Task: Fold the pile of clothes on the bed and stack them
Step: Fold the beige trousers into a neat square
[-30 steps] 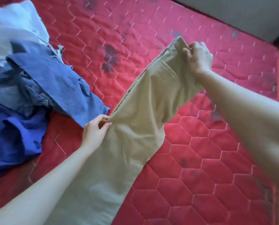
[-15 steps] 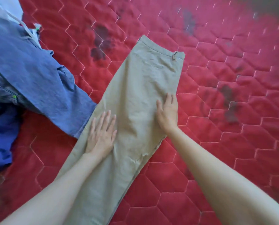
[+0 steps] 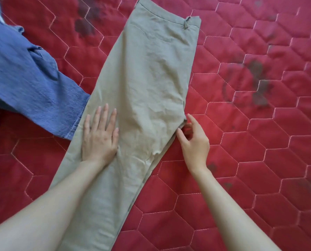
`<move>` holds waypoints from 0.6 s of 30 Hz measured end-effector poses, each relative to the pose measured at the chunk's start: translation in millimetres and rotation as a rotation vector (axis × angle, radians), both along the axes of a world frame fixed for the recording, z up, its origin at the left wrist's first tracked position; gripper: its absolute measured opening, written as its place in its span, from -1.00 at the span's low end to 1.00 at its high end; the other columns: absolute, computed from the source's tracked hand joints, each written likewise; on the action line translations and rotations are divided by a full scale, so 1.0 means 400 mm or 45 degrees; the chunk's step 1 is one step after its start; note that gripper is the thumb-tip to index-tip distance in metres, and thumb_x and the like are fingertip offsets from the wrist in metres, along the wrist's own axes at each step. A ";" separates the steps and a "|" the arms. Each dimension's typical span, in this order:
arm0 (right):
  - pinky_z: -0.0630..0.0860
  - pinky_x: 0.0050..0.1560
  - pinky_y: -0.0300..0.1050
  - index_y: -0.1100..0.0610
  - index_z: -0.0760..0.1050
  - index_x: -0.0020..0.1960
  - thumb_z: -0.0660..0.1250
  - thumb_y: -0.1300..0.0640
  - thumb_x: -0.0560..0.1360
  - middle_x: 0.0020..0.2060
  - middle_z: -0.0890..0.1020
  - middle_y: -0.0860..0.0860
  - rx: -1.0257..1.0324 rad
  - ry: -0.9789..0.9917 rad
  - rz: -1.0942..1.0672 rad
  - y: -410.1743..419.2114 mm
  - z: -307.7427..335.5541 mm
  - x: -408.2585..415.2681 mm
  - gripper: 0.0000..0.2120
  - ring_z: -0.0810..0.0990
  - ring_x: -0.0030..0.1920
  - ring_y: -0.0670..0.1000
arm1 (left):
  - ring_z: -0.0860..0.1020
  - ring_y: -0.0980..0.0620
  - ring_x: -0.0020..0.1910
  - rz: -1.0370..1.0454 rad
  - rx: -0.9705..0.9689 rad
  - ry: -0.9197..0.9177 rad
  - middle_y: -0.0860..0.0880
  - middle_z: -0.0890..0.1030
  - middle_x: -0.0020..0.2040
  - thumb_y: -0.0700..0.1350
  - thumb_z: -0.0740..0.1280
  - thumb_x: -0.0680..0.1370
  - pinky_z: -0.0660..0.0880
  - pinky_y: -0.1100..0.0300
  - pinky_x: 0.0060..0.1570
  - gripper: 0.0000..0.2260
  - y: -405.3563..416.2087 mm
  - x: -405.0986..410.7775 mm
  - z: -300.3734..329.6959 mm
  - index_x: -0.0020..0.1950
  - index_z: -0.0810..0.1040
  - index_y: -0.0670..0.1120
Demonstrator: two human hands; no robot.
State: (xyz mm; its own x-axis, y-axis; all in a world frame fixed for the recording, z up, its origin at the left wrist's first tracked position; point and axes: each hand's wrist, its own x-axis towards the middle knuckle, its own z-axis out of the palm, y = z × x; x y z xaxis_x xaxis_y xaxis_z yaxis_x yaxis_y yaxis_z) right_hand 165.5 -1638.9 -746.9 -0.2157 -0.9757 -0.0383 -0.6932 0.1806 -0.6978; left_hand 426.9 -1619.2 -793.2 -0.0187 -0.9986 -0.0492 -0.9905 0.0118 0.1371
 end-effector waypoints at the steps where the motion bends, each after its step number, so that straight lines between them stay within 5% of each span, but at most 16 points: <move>1: 0.50 -0.11 -0.16 0.01 0.48 0.31 0.39 0.08 0.46 -0.06 0.62 -0.10 0.019 0.095 -0.017 -0.015 0.002 0.008 -0.59 0.59 -0.10 -0.06 | 0.12 -0.10 0.54 0.003 -0.002 0.002 -0.14 0.15 0.56 0.02 -0.01 0.61 -0.04 -0.11 0.49 -0.48 0.000 -0.001 0.004 0.56 0.16 -0.10; 7: 0.24 -0.38 -0.12 0.13 0.57 -0.11 0.27 0.16 0.50 -0.24 0.60 0.04 -0.061 0.658 0.126 -0.081 0.024 0.000 -0.89 0.58 -0.18 0.12 | 0.13 -0.13 0.54 0.023 -0.006 0.039 -0.16 0.16 0.55 0.02 -0.04 0.61 0.00 -0.13 0.48 -0.48 0.001 -0.007 0.021 0.55 0.18 -0.12; 13: 0.30 -0.17 -0.13 -0.02 0.59 -0.16 0.30 0.06 0.44 -0.24 0.61 -0.12 0.402 0.058 -0.386 -0.087 0.014 -0.044 -0.91 0.57 -0.11 0.01 | 0.08 -0.13 0.55 0.070 0.014 0.067 -0.12 0.12 0.57 0.04 -0.06 0.61 -0.01 -0.11 0.48 -0.49 0.013 0.002 0.016 0.57 0.08 -0.01; 18: 0.30 -0.18 -0.14 -0.01 0.56 -0.08 0.32 0.08 0.48 -0.16 0.61 -0.11 0.263 0.039 -0.456 -0.058 0.007 -0.004 -0.94 0.57 -0.05 0.01 | 0.08 -0.14 0.55 0.061 0.015 0.063 -0.12 0.11 0.57 0.05 -0.06 0.61 -0.03 -0.10 0.48 -0.48 0.012 0.003 0.013 0.57 0.10 -0.01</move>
